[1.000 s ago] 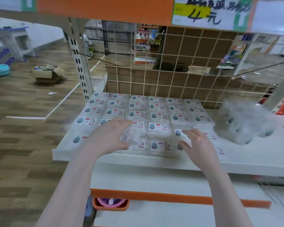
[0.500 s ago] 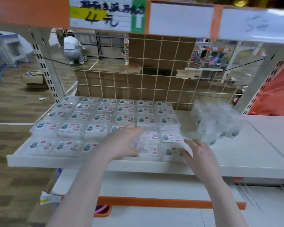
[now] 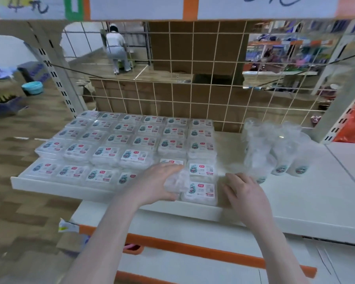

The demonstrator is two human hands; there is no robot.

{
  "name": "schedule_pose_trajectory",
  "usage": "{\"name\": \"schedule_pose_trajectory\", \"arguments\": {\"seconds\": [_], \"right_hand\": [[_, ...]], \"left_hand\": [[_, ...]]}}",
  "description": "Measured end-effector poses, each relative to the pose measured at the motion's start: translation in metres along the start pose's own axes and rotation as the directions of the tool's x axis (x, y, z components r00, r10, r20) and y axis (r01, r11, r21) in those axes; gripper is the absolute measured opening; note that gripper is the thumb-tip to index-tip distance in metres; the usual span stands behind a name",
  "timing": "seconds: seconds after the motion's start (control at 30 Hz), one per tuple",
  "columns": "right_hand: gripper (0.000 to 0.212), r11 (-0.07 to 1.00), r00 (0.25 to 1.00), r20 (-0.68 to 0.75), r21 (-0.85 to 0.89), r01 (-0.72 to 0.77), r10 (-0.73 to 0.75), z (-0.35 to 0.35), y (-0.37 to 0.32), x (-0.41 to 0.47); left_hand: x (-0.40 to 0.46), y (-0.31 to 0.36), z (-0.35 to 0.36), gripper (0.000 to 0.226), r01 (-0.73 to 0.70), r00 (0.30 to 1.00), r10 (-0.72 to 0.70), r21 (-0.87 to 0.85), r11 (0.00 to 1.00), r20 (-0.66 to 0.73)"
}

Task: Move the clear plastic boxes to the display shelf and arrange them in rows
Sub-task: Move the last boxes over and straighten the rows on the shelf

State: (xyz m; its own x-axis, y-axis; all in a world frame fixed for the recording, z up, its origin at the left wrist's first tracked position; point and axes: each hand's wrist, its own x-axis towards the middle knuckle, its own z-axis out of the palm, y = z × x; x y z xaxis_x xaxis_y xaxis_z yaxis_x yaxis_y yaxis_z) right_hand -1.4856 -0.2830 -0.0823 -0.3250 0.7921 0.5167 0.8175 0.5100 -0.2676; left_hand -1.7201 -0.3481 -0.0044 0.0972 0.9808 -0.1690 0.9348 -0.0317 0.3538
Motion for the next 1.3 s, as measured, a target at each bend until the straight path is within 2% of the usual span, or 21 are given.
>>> {"name": "schedule_pose_trajectory", "arguments": {"seconds": [0.13,0.23,0.47,0.53,0.6,0.67,0.8,1.0,1.1,1.3], "right_hand": [[0.031,1.0,1.0,0.023,-0.025,0.01,-0.009,0.007,0.005,-0.005],[0.032,1.0,1.0,0.003,-0.022,0.006,-0.006,0.009,0.006,-0.006],[0.03,1.0,0.999,-0.049,-0.008,-0.01,0.009,0.013,0.005,-0.006],[0.03,1.0,0.998,-0.056,-0.006,-0.013,0.012,0.013,0.004,-0.006],[0.029,1.0,0.998,-0.058,-0.001,-0.02,0.02,0.013,0.003,-0.006],[0.028,0.999,0.998,-0.055,0.0,-0.032,0.032,0.013,0.003,-0.007],[0.026,0.999,0.997,-0.05,0.016,-0.051,0.051,0.013,0.003,-0.009],[0.027,0.998,0.997,-0.055,0.023,-0.052,0.053,0.013,0.002,-0.008],[0.025,0.998,0.996,-0.065,0.028,-0.056,0.058,0.012,0.001,-0.009],[0.022,0.997,0.995,-0.075,0.037,-0.061,0.063,0.012,0.001,-0.009]], "left_hand": [[0.001,-0.002,0.0,0.076,0.014,0.999,-0.014,0.017,1.0,-0.036],[0.005,-0.006,-0.007,0.068,0.014,1.0,-0.013,0.024,1.0,-0.019],[0.009,-0.014,-0.024,0.027,0.025,0.997,-0.048,-0.331,0.943,-0.06],[0.01,-0.017,-0.023,0.02,0.018,0.996,-0.05,-0.357,0.934,-0.08],[0.011,-0.018,-0.022,0.025,0.014,0.995,-0.049,-0.358,0.934,-0.091],[0.012,-0.015,-0.022,0.036,0.004,0.992,-0.039,-0.279,0.96,-0.117],[0.017,-0.013,-0.019,0.051,-0.037,0.977,0.039,0.012,0.999,-0.208],[0.019,-0.016,-0.015,0.076,-0.045,0.983,0.073,0.17,0.984,-0.166],[0.021,-0.019,-0.014,0.074,-0.057,0.983,0.089,0.197,0.979,-0.158],[0.026,-0.025,-0.012,0.051,-0.108,0.977,0.15,0.255,0.961,-0.15]]}}
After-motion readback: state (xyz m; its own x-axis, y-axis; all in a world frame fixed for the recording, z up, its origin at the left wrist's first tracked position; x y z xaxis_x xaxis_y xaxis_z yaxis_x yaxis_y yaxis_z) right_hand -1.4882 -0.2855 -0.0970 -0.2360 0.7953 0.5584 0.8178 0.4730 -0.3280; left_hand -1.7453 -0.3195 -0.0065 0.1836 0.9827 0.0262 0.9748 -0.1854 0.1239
